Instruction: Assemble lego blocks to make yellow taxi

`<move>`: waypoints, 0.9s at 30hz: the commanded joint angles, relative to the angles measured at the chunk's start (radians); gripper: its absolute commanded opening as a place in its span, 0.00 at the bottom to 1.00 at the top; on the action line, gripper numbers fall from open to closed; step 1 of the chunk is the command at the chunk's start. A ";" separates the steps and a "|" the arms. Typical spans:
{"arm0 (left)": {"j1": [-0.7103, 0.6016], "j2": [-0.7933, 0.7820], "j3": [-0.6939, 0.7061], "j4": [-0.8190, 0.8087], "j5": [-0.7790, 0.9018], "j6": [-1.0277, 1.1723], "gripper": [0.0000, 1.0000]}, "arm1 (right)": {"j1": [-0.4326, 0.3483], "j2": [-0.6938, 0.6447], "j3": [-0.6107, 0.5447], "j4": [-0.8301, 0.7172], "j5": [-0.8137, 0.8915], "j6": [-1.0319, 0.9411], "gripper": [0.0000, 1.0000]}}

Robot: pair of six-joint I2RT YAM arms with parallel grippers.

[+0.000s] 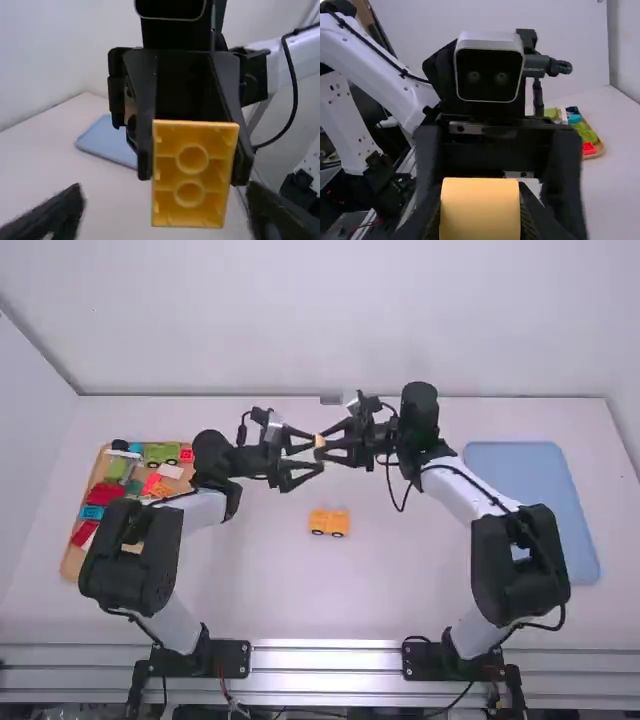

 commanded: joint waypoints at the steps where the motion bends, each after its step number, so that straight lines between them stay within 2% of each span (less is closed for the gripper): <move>1: 0.005 -0.002 0.003 0.007 -0.001 0.008 0.99 | -0.008 -0.003 0.036 0.004 0.021 0.008 0.10; 3: 0.005 -0.002 0.002 0.007 0.007 0.008 0.99 | -0.015 -0.003 0.037 0.005 0.061 0.008 0.10; 8: 0.006 -0.002 0.002 -0.024 0.063 0.031 0.99 | -0.039 -0.005 0.037 0.003 0.303 0.061 0.10; 9: 0.009 -0.002 0.002 -0.083 0.079 0.097 0.99 | -0.048 -0.011 0.037 -0.007 0.375 0.069 0.10; 11: 0.012 -0.002 0.002 -0.132 0.074 0.132 0.99 | -0.056 -0.019 0.037 -0.028 0.415 0.068 0.10; 12: 0.008 -0.002 0.002 -0.266 0.025 0.211 0.99 | -0.067 -0.041 0.037 -0.086 0.480 0.051 0.09; 14: 0.007 -0.002 0.002 -0.377 -0.058 0.255 0.99 | -0.071 -0.063 0.038 -0.151 0.539 0.020 0.09; 15: 0.011 -0.002 0.002 -0.502 -0.178 0.312 0.99 | -0.071 -0.084 0.045 -0.227 0.608 -0.013 0.09; 17: 0.013 -0.002 0.005 -0.648 -0.347 0.371 0.99 | -0.063 -0.122 0.063 -0.368 0.736 -0.069 0.09; 18: 0.012 -0.002 0.007 -0.670 -0.372 0.376 0.99 | -0.061 -0.130 0.067 -0.394 0.761 -0.079 0.09; 19: 0.008 -0.002 0.027 -0.771 -0.481 0.394 0.99 | -0.045 -0.159 0.092 -0.531 0.892 -0.128 0.09; 20: 0.008 -0.002 0.039 -0.808 -0.514 0.397 0.99 | -0.036 -0.166 0.106 -0.585 0.942 -0.143 0.09; 24: 0.016 -0.006 0.153 -1.057 -0.689 0.399 0.99 | 0.023 -0.165 0.194 -0.882 1.168 -0.207 0.08; 27: 0.004 -0.007 0.263 -1.257 -0.836 0.436 0.99 | 0.069 -0.150 0.220 -1.029 1.250 -0.201 0.08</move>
